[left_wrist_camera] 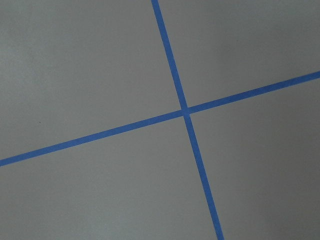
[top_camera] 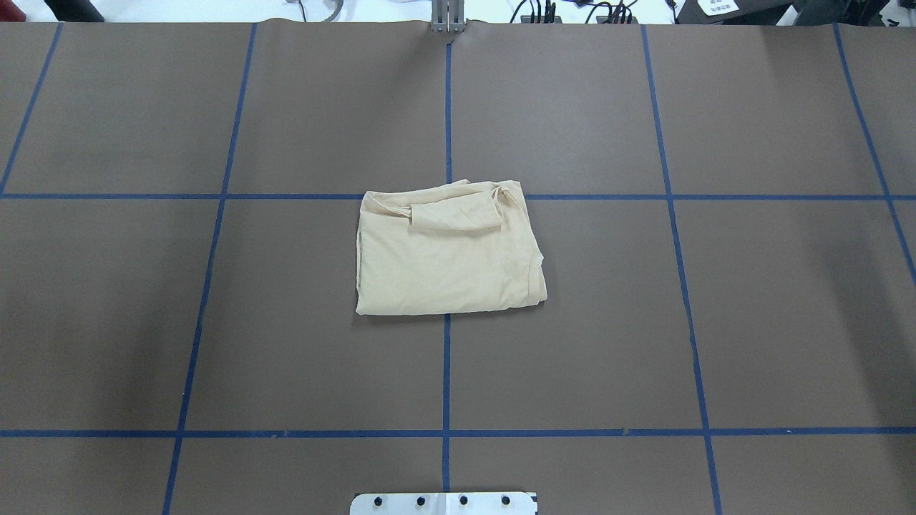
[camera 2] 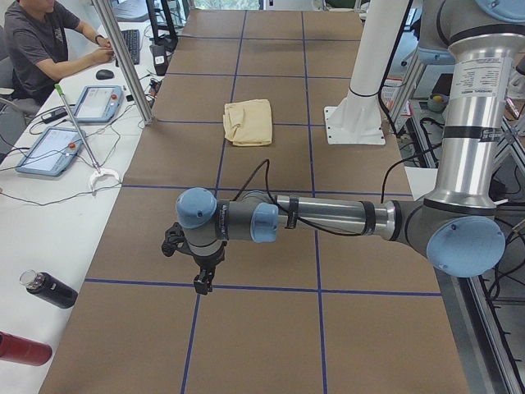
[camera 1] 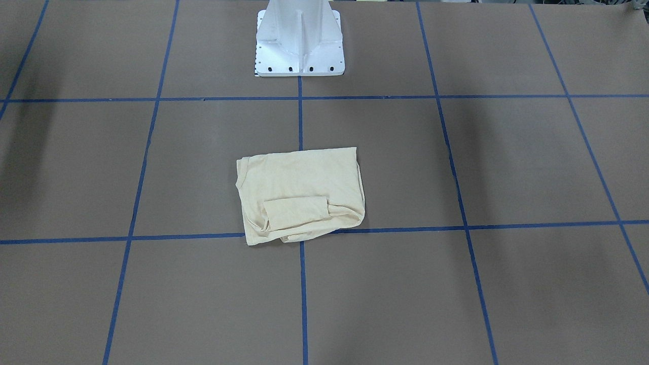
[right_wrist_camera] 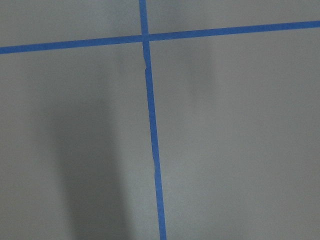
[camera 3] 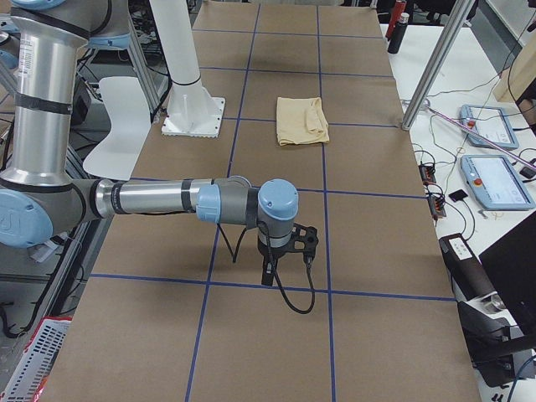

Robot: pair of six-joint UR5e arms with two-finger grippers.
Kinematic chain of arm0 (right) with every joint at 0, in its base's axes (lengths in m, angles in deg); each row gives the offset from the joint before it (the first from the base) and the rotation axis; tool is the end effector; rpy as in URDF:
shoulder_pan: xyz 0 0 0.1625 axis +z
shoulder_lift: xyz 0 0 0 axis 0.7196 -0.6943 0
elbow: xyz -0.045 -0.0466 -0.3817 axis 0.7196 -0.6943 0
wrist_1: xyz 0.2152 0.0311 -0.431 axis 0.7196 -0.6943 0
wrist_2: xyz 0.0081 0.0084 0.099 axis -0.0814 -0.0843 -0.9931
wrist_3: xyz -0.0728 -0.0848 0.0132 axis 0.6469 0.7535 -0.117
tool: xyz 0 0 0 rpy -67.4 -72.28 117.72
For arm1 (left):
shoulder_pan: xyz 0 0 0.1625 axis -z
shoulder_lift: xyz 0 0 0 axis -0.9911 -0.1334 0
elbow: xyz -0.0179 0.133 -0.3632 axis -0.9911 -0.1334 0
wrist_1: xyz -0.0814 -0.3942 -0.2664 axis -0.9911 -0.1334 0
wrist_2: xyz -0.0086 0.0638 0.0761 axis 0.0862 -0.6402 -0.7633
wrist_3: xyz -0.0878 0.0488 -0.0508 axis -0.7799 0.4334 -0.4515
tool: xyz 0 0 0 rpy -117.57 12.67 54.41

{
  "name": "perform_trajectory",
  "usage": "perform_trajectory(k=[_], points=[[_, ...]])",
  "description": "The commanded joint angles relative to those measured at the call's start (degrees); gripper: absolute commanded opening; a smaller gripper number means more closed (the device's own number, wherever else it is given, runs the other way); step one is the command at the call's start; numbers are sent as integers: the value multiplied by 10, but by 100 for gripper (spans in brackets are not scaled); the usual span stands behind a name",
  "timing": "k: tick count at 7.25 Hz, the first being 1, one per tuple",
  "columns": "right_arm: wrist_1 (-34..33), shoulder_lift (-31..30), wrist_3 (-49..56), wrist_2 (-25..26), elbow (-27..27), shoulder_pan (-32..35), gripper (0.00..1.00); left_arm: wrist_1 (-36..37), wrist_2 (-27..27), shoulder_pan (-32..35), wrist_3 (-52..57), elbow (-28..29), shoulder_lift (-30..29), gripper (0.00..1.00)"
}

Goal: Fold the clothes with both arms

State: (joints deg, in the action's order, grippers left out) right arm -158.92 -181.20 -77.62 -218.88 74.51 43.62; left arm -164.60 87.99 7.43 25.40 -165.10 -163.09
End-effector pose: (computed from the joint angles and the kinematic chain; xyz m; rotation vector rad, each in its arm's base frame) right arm 0.0547 -0.4860 0.5894 -0.0698 -0.7341 0.0832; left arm -0.0550 -0.5895 0.6015 0.0953 0.7346 0.1610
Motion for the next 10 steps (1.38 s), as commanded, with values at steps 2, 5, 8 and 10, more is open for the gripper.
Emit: perform_trajectory(k=[2,5,8,10], points=[[0,-1,-1,0,-1,0,100,-1,1,0,-22,1,0,100],[-1,4,-2,1,-7,0,100,-2,1,0,-22,1,0,100],[5,5,-6,0,-7,0,100,-2,1,0,-22,0,-1,100],[45,5,-15,0,-16,0,100,-2,1,0,-21,0,0,100]])
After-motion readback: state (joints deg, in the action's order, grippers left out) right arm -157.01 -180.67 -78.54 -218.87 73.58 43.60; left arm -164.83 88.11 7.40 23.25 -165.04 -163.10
